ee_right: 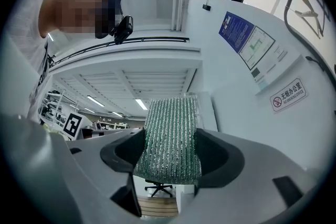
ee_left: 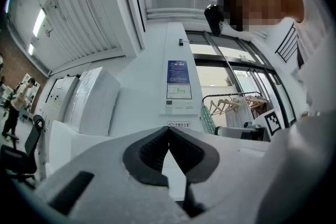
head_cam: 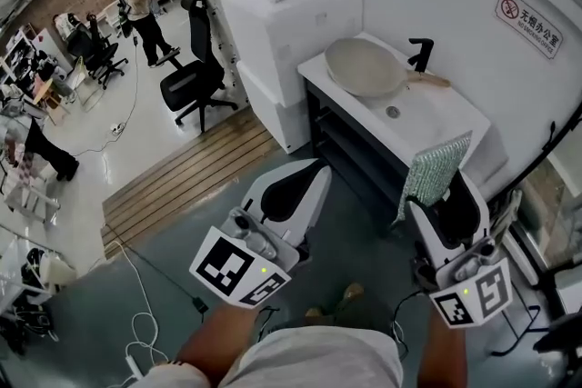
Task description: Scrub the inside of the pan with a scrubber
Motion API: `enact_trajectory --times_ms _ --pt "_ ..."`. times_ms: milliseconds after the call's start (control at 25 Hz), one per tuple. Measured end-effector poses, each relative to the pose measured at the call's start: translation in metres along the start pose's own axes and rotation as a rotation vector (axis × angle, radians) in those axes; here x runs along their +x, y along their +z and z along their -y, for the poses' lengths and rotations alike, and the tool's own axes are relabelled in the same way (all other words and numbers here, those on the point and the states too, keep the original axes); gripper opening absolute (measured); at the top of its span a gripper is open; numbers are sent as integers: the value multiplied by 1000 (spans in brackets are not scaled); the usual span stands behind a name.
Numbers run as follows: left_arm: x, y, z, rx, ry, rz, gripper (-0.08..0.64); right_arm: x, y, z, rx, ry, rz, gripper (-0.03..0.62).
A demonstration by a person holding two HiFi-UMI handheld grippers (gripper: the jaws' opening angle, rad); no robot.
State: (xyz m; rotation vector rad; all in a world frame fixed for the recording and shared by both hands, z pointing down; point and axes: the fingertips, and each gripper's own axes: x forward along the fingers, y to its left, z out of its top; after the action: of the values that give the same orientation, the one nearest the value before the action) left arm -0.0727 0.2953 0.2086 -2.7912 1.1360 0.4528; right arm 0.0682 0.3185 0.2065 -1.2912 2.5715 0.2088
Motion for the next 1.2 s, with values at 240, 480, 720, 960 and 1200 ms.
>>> enact_trajectory --times_ms 240,480,720,960,1200 --pt "17 -8 -29 -1 11 -2 15 25 -11 16 -8 10 -2 304" --pt "57 -22 -67 5 31 -7 15 66 -26 55 -6 33 -4 304" --pt "118 -45 -114 14 65 -23 15 117 -46 115 7 57 -14 304" --pt "182 -70 -158 19 98 -46 15 164 -62 180 13 74 -20 304" --pt "226 -87 -189 25 136 -71 15 196 -70 227 21 87 -30 304"
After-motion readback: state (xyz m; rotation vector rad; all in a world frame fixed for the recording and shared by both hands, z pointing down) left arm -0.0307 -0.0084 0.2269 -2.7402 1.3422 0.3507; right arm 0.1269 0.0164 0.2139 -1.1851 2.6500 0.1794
